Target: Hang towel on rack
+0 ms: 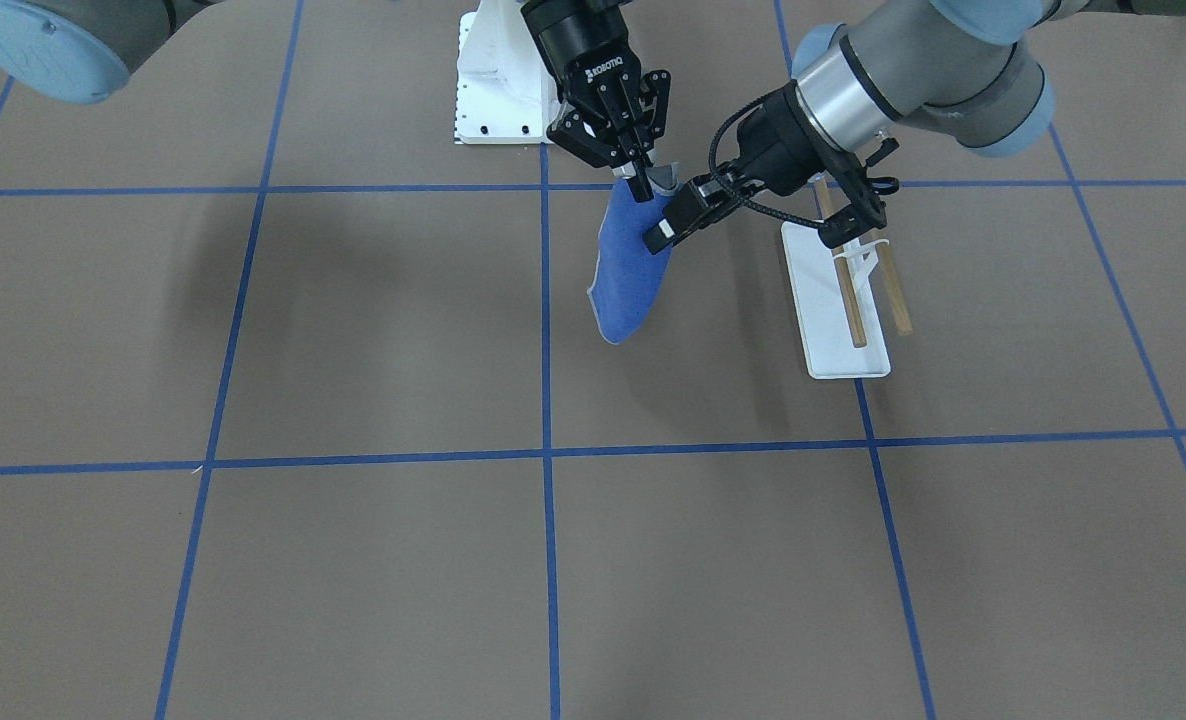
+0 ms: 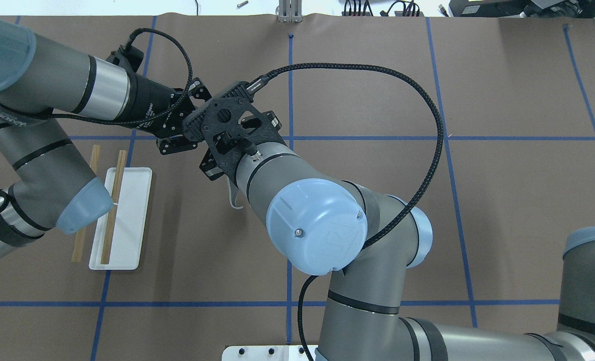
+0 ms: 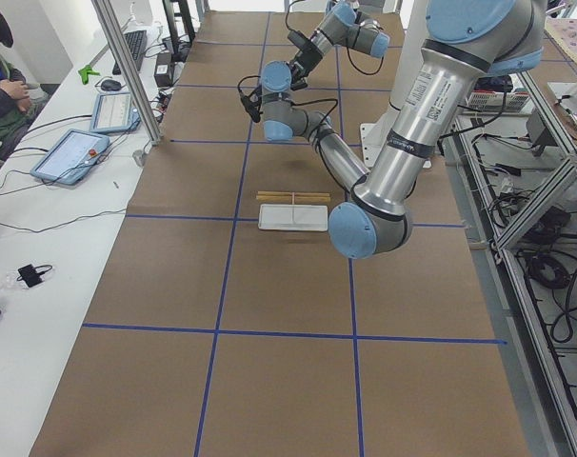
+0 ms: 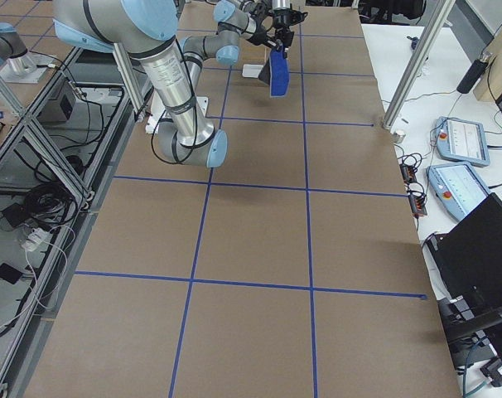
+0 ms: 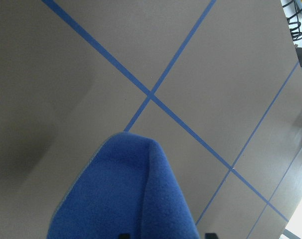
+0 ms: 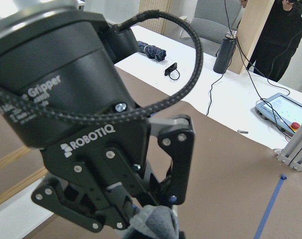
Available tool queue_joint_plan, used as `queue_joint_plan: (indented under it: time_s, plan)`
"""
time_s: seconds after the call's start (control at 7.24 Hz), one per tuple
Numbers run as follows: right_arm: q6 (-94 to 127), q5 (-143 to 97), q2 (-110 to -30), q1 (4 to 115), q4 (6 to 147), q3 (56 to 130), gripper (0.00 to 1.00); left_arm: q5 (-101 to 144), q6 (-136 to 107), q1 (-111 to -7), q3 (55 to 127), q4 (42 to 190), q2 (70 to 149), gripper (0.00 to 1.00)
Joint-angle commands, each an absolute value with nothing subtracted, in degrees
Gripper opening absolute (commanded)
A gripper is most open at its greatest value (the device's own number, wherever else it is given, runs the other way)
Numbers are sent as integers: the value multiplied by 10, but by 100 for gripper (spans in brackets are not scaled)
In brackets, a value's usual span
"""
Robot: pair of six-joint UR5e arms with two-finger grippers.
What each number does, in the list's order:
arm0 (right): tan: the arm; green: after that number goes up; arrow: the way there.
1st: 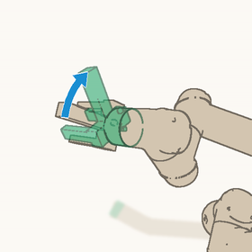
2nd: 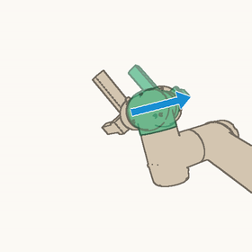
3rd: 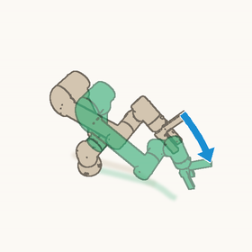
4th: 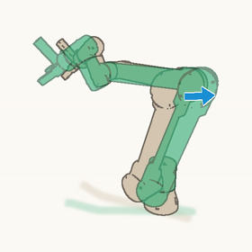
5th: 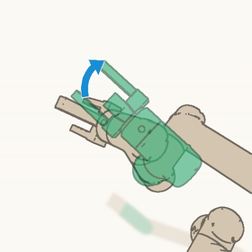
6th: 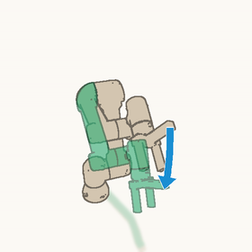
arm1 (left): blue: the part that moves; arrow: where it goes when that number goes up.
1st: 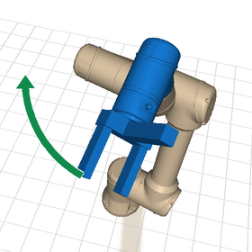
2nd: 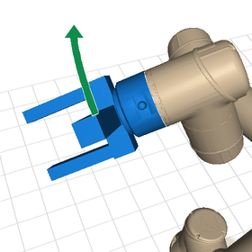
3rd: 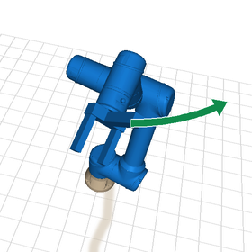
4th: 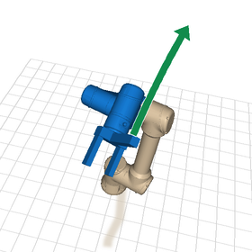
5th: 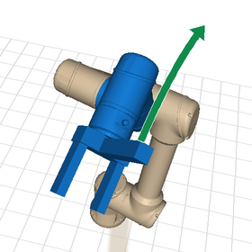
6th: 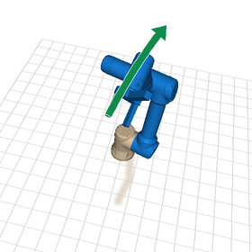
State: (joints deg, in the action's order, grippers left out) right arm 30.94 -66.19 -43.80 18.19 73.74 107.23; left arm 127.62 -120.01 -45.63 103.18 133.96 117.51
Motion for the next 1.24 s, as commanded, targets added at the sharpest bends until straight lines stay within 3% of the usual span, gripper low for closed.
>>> queue_joint_plan:
  time_s: [0.0,0.14,0.28,0.41,0.55,0.83,1.11]
  plan:
    - [309,-662,-439,182,737,1072,0,1275,-1201,-456,1033,1344,1175,0]
    - [309,-662,-440,182,737,1072,0,1274,-1201,-456,1034,1344,1175,0]
    - [318,-661,-443,182,737,1073,17,1274,-1201,-456,1034,1344,1175,0]
    - [351,-662,-446,183,735,1074,48,1274,-1201,-456,1034,1344,1174,0]
    - [387,-663,-447,183,734,1078,99,1278,-1200,-457,1040,1343,1170,0]
    - [407,-717,-468,209,740,1103,100,1280,-1194,-464,1049,1341,1165,0]
    - [417,-874,-522,313,739,1106,100,1288,-1180,-480,1051,1340,1148,0]
